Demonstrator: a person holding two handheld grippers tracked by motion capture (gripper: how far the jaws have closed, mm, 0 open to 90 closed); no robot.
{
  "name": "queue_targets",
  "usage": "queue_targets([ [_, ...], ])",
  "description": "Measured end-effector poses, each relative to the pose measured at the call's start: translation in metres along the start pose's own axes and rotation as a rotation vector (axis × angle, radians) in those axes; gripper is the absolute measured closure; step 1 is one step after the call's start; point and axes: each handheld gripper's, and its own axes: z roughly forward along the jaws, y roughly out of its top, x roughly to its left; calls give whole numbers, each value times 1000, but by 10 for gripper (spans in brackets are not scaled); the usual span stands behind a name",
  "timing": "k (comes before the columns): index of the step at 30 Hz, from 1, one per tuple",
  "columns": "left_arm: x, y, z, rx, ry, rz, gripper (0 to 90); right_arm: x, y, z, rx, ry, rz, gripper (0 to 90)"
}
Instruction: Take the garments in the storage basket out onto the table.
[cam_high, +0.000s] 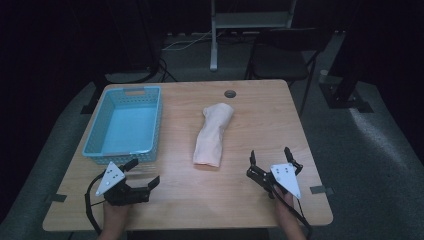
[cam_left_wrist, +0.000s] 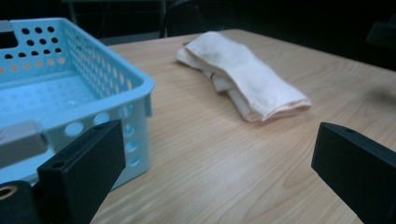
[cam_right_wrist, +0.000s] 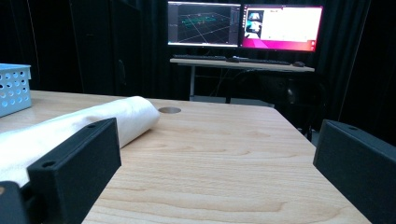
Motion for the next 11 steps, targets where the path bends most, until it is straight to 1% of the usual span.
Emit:
queue_targets([
  [2,3,-2,-1,-5,-5,-32,25,0,0,0,0,0,0,1],
  [5,6,-4,-2,-6,-2,-69,25,0,0,0,0,0,0,1],
  [8,10,-5,-4,-29,8,-102,25,0,0,0,1,1,1,1],
  [11,13,-6,-9,-70,16,-131,25,0,0,0,0,0,0,1],
])
